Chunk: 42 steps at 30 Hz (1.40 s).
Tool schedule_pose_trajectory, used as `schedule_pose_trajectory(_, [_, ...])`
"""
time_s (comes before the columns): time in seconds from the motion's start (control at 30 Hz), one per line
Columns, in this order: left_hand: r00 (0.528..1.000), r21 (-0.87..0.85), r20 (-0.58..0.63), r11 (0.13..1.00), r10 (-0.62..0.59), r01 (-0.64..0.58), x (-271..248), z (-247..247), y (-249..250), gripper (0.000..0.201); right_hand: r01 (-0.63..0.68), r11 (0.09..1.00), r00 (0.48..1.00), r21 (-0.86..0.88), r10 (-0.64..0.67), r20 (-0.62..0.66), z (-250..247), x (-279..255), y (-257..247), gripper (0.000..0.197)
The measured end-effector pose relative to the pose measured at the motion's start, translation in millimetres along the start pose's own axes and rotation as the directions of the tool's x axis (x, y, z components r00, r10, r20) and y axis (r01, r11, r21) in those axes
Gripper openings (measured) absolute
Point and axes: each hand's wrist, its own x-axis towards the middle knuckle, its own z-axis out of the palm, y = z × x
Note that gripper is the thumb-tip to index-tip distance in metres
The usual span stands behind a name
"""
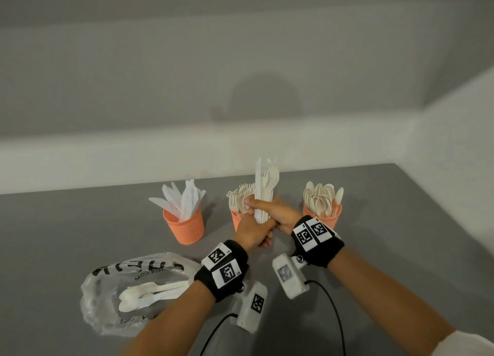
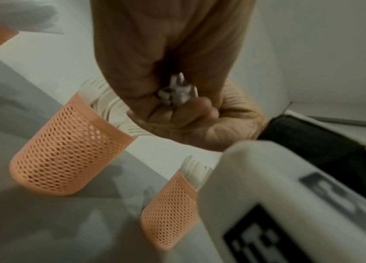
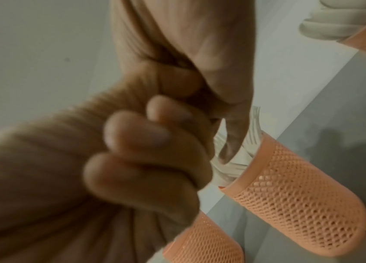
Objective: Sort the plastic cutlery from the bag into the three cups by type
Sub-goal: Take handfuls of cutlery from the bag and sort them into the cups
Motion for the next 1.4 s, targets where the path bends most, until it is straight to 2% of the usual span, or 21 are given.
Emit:
schedule_pose_trajectory(0.07, [0.999,0.02,0.032,1.0,0.014,-0.015,-0.8,-0.2,0.2,0.018,0.027,0.999,0.993,0.041,-0.022,-0.115,-0.5,4.4,6.8,0.025])
schedule_pose_trajectory(0.13, [0.99,0.139,0.137,0.99,0.019,-0.038,-0.1,-6.7,5.1,0.011,0.052,0.99,0.979,0.128,-0.025,-0.203,-3.3,7.7,11.8,0.018])
schedule_pose_trajectory(0.23, [0.962,0.338,0.26,0.941,-0.08,-0.013,2.5,-26.1,16.3,0.027,0.088,0.964,0.971,0.252,-0.027,-0.236,-12.3,10.0,13.5,0.012])
schedule_pose_trajectory(0.3, [0.981,0.323,0.187,0.946,-0.058,-0.006,6.6,-37.2,22.4,0.035,0.119,0.954,0.969,0.275,-0.051,-0.241,-16.5,10.0,14.1,0.007])
schedule_pose_trajectory(0.37, [0.999,0.215,0.005,0.975,0.053,-0.052,11.3,-42.2,27.2,0.032,0.121,0.957,0.972,0.262,-0.062,-0.225,-16.5,9.6,16.6,0.008])
schedule_pose_trajectory(0.47, [0.972,0.003,-0.199,0.992,0.122,-0.124,17.9,-41.7,29.0,0.019,0.087,0.965,0.985,0.247,-0.047,-0.165,-12.8,7.0,20.1,0.011])
schedule_pose_trajectory(0.57, [0.952,-0.058,-0.284,0.989,0.115,-0.136,20.1,-39.2,24.6,0.032,0.084,0.987,0.988,0.138,-0.065,-0.138,-8.7,5.9,22.8,0.018])
schedule_pose_trajectory(0.6, [0.948,-0.033,-0.289,0.988,0.132,-0.148,19.4,-37.3,24.1,0.032,0.083,0.991,0.99,0.101,-0.07,-0.122,-7.1,5.6,24.0,0.017])
schedule_pose_trajectory(0.7, [0.947,-0.023,-0.262,0.979,0.189,-0.202,19.4,-34.2,23.7,0.013,0.064,0.996,0.996,0.058,-0.06,-0.069,-2.6,2.4,25.8,0.014])
schedule_pose_trajectory(0.8, [0.953,-0.121,-0.26,0.974,0.153,-0.19,22.2,-40.3,17.8,0.014,0.016,0.992,0.999,0.122,-0.012,-0.03,-1.7,0.3,25.5,0.016])
schedule_pose_trajectory(0.87, [0.966,-0.164,-0.221,0.972,0.131,-0.169,22.5,-45.8,13.4,0.008,-0.011,0.99,0.999,0.143,0.015,-0.03,-2.1,-0.3,25.7,0.024])
schedule_pose_trajectory(0.93, [0.972,-0.195,-0.206,0.969,0.112,-0.153,22.0,-48.3,10.2,0.011,-0.019,0.987,1.0,0.16,0.023,-0.019,-1.3,-1.7,25.9,0.031])
schedule_pose_trajectory(1.07, [0.954,-0.26,-0.285,0.951,0.091,-0.168,21.4,-55.6,13.0,0.021,-0.03,0.976,1.0,0.216,0.03,0.004,-1.3,-4.7,28.9,0.033])
schedule_pose_trajectory(1.23, [0.915,-0.504,-0.404,0.837,-0.009,-0.214,18.7,-70.7,28.7,0.011,-0.066,0.994,0.995,0.084,0.072,-0.065,-7.4,-2.6,39.8,0.031])
schedule_pose_trajectory(1.33, [0.91,-0.422,-0.415,0.884,0.009,-0.201,16.9,-77.7,32.9,0.022,-0.079,0.993,0.997,0.083,0.081,-0.01,-10.2,-4.8,36.8,0.032])
schedule_pose_trajectory(1.4, [0.95,-0.331,-0.308,0.93,0.055,-0.161,12.2,-75.7,32.5,0.026,-0.106,0.988,0.994,0.11,0.101,0.05,-9.8,-5.3,31.3,0.034])
